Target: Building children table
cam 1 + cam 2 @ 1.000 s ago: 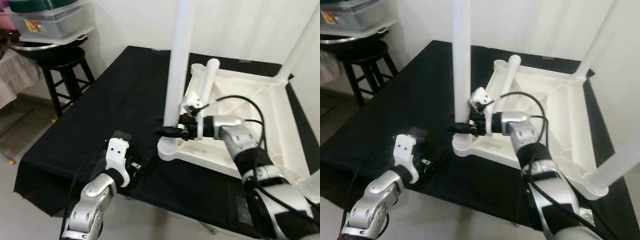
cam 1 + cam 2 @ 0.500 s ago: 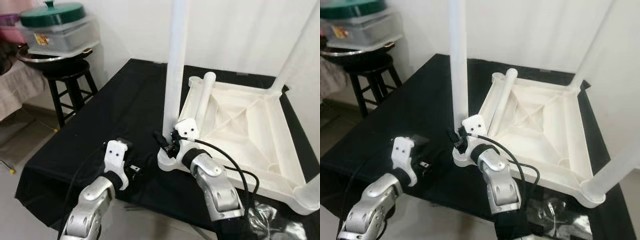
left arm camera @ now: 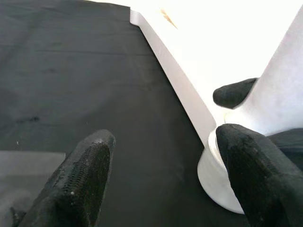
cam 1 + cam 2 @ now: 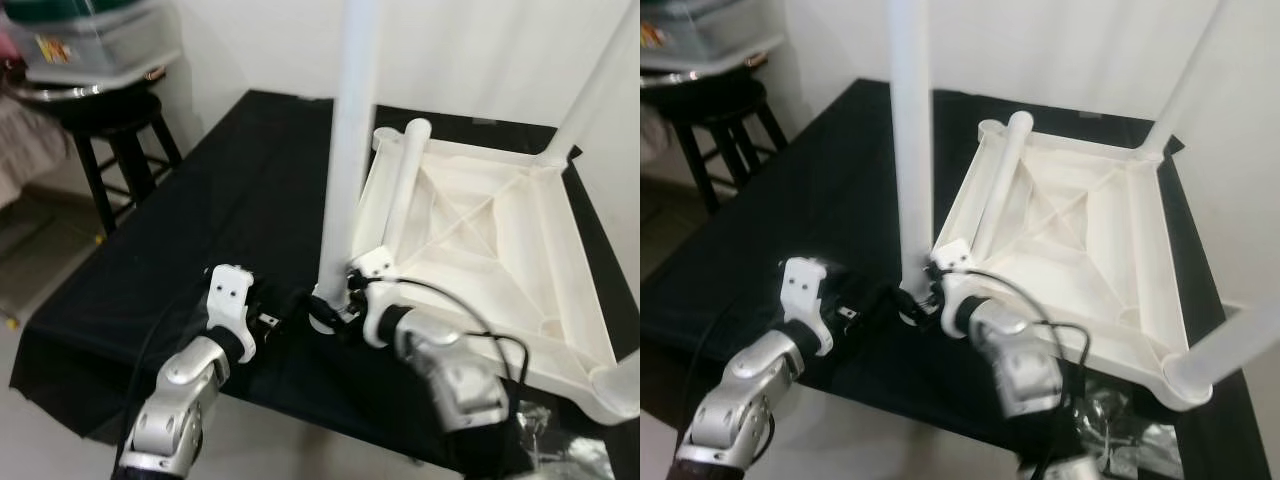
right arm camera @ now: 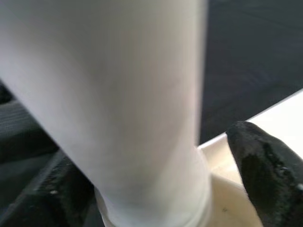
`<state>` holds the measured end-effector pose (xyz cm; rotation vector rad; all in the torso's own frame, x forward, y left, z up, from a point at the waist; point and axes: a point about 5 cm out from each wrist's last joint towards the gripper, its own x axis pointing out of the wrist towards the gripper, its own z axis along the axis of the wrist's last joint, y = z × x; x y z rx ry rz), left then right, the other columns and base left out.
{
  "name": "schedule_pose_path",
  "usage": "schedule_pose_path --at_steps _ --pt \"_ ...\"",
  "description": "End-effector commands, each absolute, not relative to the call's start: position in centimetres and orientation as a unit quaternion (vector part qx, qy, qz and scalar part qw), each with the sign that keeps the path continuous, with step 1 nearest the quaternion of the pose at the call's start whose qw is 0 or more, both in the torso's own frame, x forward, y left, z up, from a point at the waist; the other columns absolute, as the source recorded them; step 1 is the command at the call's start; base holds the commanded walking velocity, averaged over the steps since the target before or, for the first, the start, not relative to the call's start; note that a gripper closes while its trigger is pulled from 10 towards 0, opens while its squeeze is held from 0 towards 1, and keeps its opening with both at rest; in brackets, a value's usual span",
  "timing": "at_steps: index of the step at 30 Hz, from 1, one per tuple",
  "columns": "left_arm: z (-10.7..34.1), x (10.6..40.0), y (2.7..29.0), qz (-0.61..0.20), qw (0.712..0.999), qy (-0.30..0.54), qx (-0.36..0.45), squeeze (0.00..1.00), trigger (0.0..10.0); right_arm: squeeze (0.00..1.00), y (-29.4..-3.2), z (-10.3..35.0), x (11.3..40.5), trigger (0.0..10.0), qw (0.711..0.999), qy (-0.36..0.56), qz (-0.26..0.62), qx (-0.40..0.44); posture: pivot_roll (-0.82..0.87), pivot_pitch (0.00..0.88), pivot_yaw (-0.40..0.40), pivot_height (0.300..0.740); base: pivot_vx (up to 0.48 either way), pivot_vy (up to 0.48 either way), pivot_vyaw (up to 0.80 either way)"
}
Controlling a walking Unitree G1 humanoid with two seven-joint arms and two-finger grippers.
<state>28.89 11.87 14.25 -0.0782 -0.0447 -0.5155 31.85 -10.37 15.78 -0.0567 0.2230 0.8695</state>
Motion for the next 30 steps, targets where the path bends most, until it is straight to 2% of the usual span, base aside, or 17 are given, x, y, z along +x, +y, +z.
schedule_pose_path --at_steps 1,2,4,13,14,16,17,19,28,29,30 --pt "13.6 28.8 11.7 -0.256 0.966 -0.008 -0.036 0.0 10.0 0.95 -9.3 16.3 31.5 10.0 0.88 0.088 0.467 -0.01 0.05 0.15 -0.043 0.74 0.0 0.0 0.0" --pt "13.7 28.9 11.6 -0.256 0.966 -0.008 -0.036 0.0 10.0 0.0 -9.8 17.0 31.8 10.0 0.856 0.071 0.512 -0.027 0.05 0.15 -0.043 0.74 0.0 0.0 0.0" --pt "13.6 28.9 11.5 -0.256 0.966 -0.008 -0.036 0.0 10.0 0.0 -11.3 18.1 33.5 10.0 0.832 0.063 0.548 -0.066 0.06 0.149 -0.047 0.74 0.0 0.0 0.0" --pt "13.7 28.8 11.4 -0.257 0.966 -0.008 -0.038 0.0 10.0 0.0 -12.7 21.0 36.3 10.0 0.802 0.072 0.588 -0.074 0.06 0.145 -0.05 0.74 0.0 0.0 0.0" --pt "13.7 28.8 11.3 -0.257 0.966 -0.008 -0.038 0.0 10.0 0.0 -12.7 21.2 36.5 9.3 0.796 0.075 0.597 -0.072 0.06 0.147 -0.051 0.74 0.0 0.0 0.0" --pt "13.7 28.9 11.3 -0.257 0.966 -0.008 -0.038 0.0 10.0 0.0 -12.7 21.4 36.6 9.3 0.789 0.076 0.605 -0.07 0.06 0.147 -0.051 0.74 0.0 0.0 0.0" --pt "13.7 28.8 11.3 -0.257 0.966 -0.009 -0.038 0.0 10.0 0.0 -12.7 21.5 36.6 0.0 0.779 0.078 0.619 -0.063 0.06 0.147 -0.047 0.74 0.0 0.0 0.0" --pt "13.7 28.8 11.4 -0.258 0.965 -0.009 -0.038 0.0 10.0 0.0 -12.7 21.6 36.7 0.0 0.765 0.079 0.636 -0.056 0.06 0.152 -0.041 0.74 0.0 0.0 0.0" --pt "13.8 28.7 11.3 -0.259 0.965 -0.007 -0.04 0.0 10.0 0.0 -13.7 19.8 36.4 0.0 0.765 0.093 0.635 -0.056 0.05 0.158 -0.043 0.74 0.0 0.0 0.0" --pt "13.8 28.7 11.3 -0.259 0.965 -0.008 -0.042 0.0 10.0 0.0 -14.3 17.8 35.9 0.0 0.805 0.116 0.578 -0.074 0.02 0.163 -0.048 0.74 0.0 0.0 0.0" --pt "13.9 28.7 11.3 -0.259 0.965 -0.009 -0.043 0.0 10.0 0.0 -14.6 16.8 35.6 0.0 0.824 0.125 0.547 -0.086 0.02 0.163 -0.048 0.74 0.0 0.0 0.0"
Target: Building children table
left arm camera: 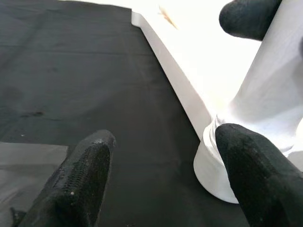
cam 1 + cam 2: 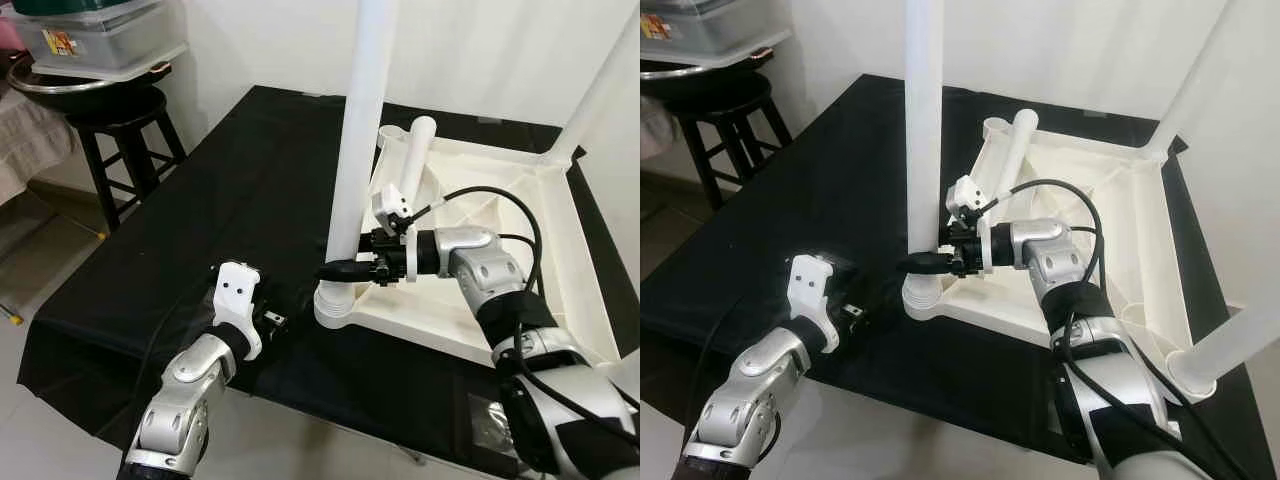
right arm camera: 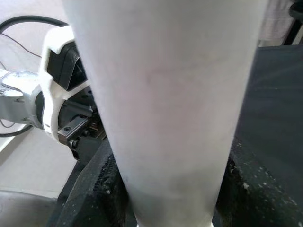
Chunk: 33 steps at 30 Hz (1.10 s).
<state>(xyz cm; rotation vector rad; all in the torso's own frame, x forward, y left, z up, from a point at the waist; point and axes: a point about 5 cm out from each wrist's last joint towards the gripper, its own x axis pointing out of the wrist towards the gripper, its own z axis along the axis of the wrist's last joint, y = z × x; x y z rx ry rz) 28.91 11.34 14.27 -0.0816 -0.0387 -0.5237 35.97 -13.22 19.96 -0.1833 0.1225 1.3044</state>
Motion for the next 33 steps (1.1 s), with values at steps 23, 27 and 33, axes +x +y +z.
schedule_pose_path --at_steps 23,27,33 --pt "13.6 29.0 11.7 -0.264 0.964 0.002 -0.039 0.0 10.0 1.0 -8.0 13.1 30.1 10.0 0.938 0.12 0.317 -0.073 -0.03 0.133 0.0 0.74 0.0 0.0 0.0" --pt "13.5 29.0 11.6 -0.265 0.963 0.003 -0.039 0.0 10.0 1.0 -7.9 13.6 30.2 10.0 0.927 0.117 0.35 -0.064 -0.02 0.123 -0.003 0.74 0.0 0.0 0.0" --pt "13.3 29.1 11.2 -0.266 0.963 0.003 -0.041 0.0 10.0 0.0 -10.3 16.1 32.3 10.0 0.854 0.086 0.51 -0.057 -0.02 0.107 -0.015 0.74 0.0 0.0 0.0"
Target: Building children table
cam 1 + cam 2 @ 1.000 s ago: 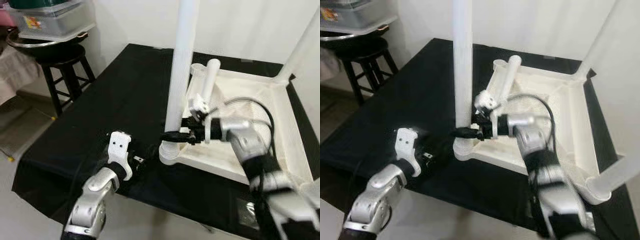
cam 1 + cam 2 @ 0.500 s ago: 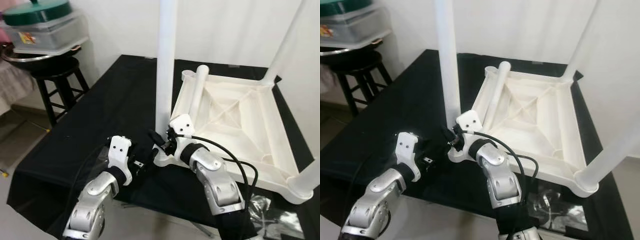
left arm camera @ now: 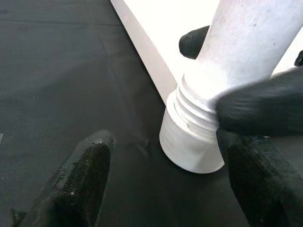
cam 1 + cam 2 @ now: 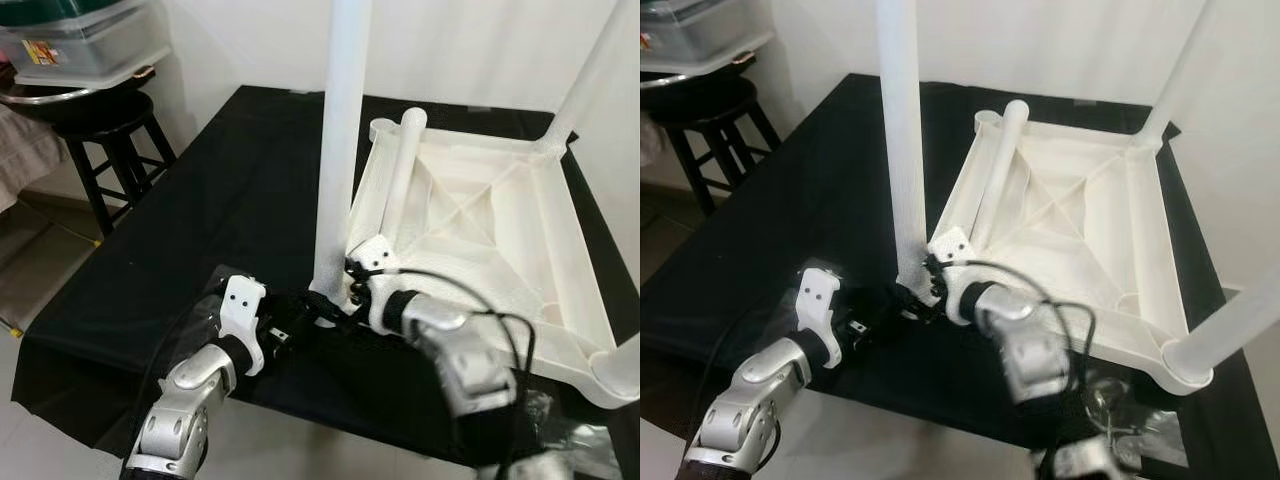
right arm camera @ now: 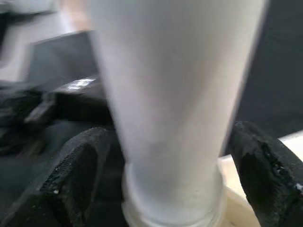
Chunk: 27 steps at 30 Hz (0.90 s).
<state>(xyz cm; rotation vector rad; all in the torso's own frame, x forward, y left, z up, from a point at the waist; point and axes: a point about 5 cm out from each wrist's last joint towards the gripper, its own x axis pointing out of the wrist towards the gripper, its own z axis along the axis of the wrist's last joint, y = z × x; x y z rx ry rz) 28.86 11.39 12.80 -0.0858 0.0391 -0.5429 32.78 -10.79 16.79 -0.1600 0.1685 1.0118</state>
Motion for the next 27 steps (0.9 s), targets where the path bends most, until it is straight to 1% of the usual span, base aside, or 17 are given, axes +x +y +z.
schedule_pose_path --at_steps 1,10,11,12,13,23,27 --pt "13.3 29.1 11.2 -0.265 0.963 0.004 -0.042 0.0 10.0 0.0 -11.5 16.5 33.5 10.0 0.842 0.083 0.525 -0.087 -0.01 0.1 -0.019 0.74 0.0 0.0 0.0" --pt "13.0 29.1 11.1 -0.265 0.963 0.006 -0.043 0.0 10.0 0.0 -12.4 17.4 36.0 10.0 0.833 0.104 0.54 -0.051 0.01 0.074 -0.029 0.74 0.0 0.0 0.0" --pt "12.9 29.1 11.0 -0.265 0.963 0.007 -0.043 0.0 10.0 0.0 -12.5 17.3 36.2 0.0 0.83 0.11 0.545 -0.048 0.01 0.071 -0.031 0.74 0.0 0.0 0.0" --pt "12.9 29.0 10.9 -0.266 0.963 0.007 -0.043 0.0 10.0 0.0 -12.6 17.3 36.4 0.0 0.821 0.114 0.558 -0.04 0.01 0.072 -0.034 0.74 0.0 0.0 0.0" --pt "12.9 29.0 10.9 -0.266 0.963 0.007 -0.043 0.0 10.0 0.0 -12.7 17.4 36.5 0.0 0.819 0.114 0.562 -0.037 0.01 0.072 -0.034 0.74 0.0 0.0 0.0" --pt "12.9 28.9 10.6 -0.266 0.963 0.005 -0.05 0.0 10.0 0.0 -13.3 17.0 36.4 0.0 0.813 0.107 0.571 -0.041 -0.01 0.084 -0.034 0.74 0.0 0.0 0.0" --pt "13.0 28.9 10.6 -0.267 0.962 0.004 -0.053 0.0 10.0 0.0 -13.8 16.8 36.5 0.0 0.837 0.088 0.537 -0.054 -0.02 0.089 -0.028 0.74 0.0 0.0 0.0"
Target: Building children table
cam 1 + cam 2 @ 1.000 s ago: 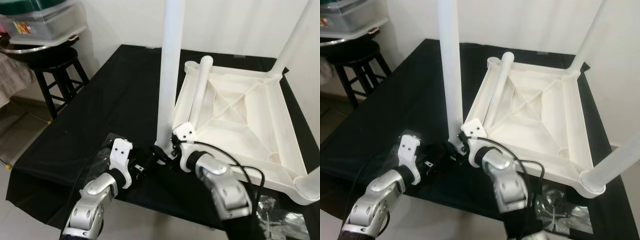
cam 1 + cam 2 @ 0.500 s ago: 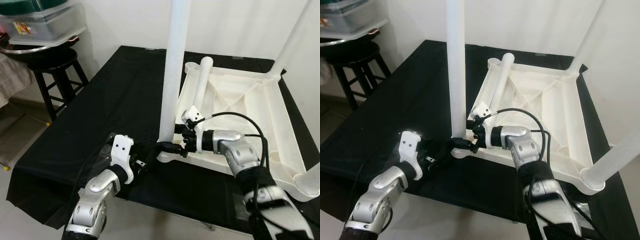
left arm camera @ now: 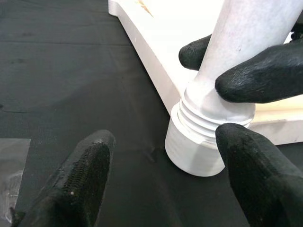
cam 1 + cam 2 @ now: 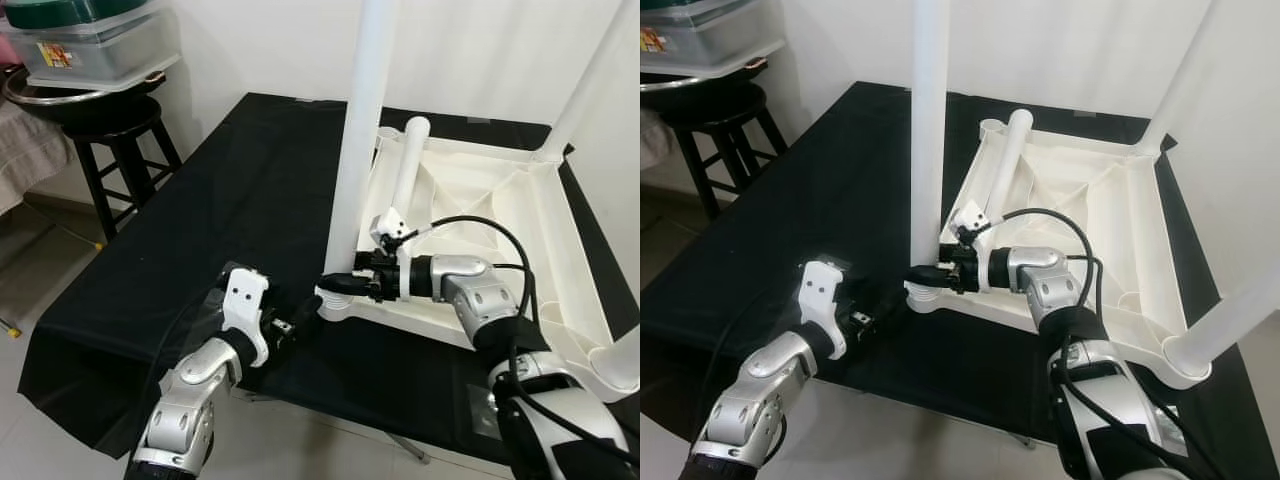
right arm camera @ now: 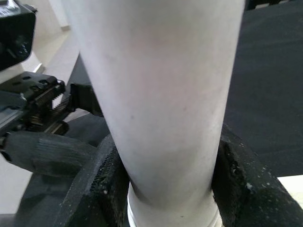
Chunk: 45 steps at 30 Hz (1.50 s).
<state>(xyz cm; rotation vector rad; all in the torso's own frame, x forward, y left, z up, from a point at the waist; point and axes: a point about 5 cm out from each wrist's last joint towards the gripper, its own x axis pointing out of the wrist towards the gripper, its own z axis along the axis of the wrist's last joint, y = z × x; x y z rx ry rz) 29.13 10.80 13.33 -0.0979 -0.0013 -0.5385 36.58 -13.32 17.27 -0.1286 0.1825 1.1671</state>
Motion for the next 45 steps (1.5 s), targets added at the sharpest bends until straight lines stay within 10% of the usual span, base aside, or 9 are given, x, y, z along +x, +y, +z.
schedule_pose_path --at_steps 1,22,24,27,28,29,38,39,45 --pt "13.0 28.9 10.6 -0.267 0.962 0.004 -0.053 0.0 10.0 0.0 -13.8 16.8 36.5 0.0 0.837 0.088 0.537 -0.054 -0.02 0.089 -0.028 0.74 0.0 0.0 0.0" --pt "13.0 29.2 11.7 -0.266 0.963 0.01 -0.048 0.0 10.0 0.0 -9.5 11.7 32.6 0.0 0.967 0.112 0.211 -0.092 -0.01 0.09 0.003 0.74 0.0 0.0 0.0" --pt "13.0 29.2 11.8 -0.265 0.963 0.01 -0.048 0.0 10.0 0.0 -9.2 12.0 32.2 10.0 0.971 0.117 0.195 -0.077 0.0 0.09 0.007 0.74 0.0 0.0 0.0" --pt "13.1 29.2 11.8 -0.265 0.963 0.01 -0.047 0.0 10.0 0.0 -9.0 12.3 31.9 10.0 0.971 0.112 0.203 -0.064 -0.01 0.09 0.012 0.74 0.0 0.0 0.0" --pt "13.1 29.2 11.8 -0.265 0.963 0.01 -0.048 0.0 10.0 0.86 -8.8 12.6 31.6 10.0 0.97 0.108 0.211 -0.054 -0.01 0.093 0.011 0.74 0.0 0.0 0.0" --pt "13.1 29.2 11.8 -0.266 0.963 0.01 -0.048 0.0 10.0 1.0 -8.6 12.9 31.3 10.0 0.967 0.103 0.228 -0.039 -0.02 0.095 0.01 0.74 0.0 0.0 0.0" --pt "13.2 29.2 11.7 -0.267 0.962 0.008 -0.052 0.0 10.0 1.0 -8.6 15.9 30.2 10.0 0.909 0.044 0.413 -0.039 -0.01 0.102 0.007 0.74 0.0 0.0 0.0" --pt "13.2 29.2 11.6 -0.267 0.962 0.008 -0.052 0.0 10.0 0.29 -9.4 16.8 30.6 10.0 0.894 0.034 0.444 -0.054 -0.01 0.102 0.006 0.74 0.0 0.0 0.0" --pt "13.3 29.2 11.6 -0.267 0.962 0.008 -0.052 0.0 10.0 0.0 -12.1 19.1 33.4 10.0 0.85 0.034 0.513 -0.115 0.0 0.099 0.016 0.74 0.0 0.0 0.0"
